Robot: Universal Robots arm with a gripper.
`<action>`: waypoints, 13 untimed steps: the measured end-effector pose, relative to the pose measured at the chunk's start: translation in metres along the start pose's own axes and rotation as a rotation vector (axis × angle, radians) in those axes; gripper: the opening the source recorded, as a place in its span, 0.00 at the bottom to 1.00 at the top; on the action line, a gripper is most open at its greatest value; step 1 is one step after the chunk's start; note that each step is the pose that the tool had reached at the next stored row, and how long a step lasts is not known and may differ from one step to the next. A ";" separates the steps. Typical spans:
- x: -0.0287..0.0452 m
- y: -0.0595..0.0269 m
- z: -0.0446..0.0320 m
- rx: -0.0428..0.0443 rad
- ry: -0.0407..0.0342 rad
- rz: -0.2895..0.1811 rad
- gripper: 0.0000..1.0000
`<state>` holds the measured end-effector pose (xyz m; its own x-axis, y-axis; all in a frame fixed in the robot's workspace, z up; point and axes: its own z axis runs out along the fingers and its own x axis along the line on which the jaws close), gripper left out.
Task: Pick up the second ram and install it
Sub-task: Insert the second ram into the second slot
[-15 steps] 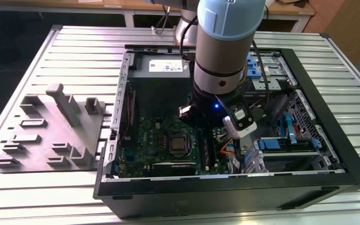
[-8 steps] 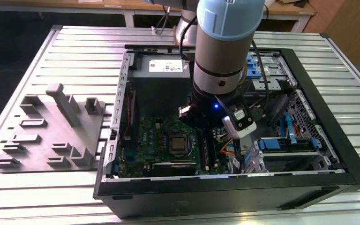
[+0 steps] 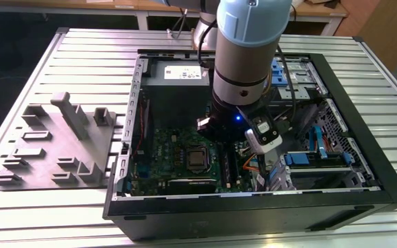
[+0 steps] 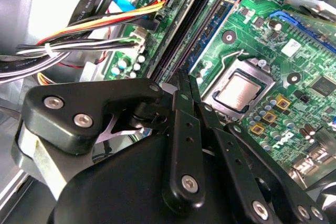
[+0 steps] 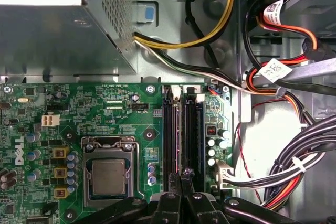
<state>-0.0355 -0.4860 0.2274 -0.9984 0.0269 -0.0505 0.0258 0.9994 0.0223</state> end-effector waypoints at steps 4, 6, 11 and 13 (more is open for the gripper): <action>0.0002 0.0000 0.0018 -0.0005 -0.0002 0.000 0.11; 0.0002 0.0000 0.0021 -0.0001 0.0000 0.000 0.11; 0.0003 0.0000 0.0028 -0.0005 -0.0001 0.000 0.11; 0.0003 0.0000 0.0032 -0.0003 -0.0001 0.000 0.11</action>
<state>-0.0357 -0.4860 0.2242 -0.9984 0.0269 -0.0506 0.0258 0.9994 0.0226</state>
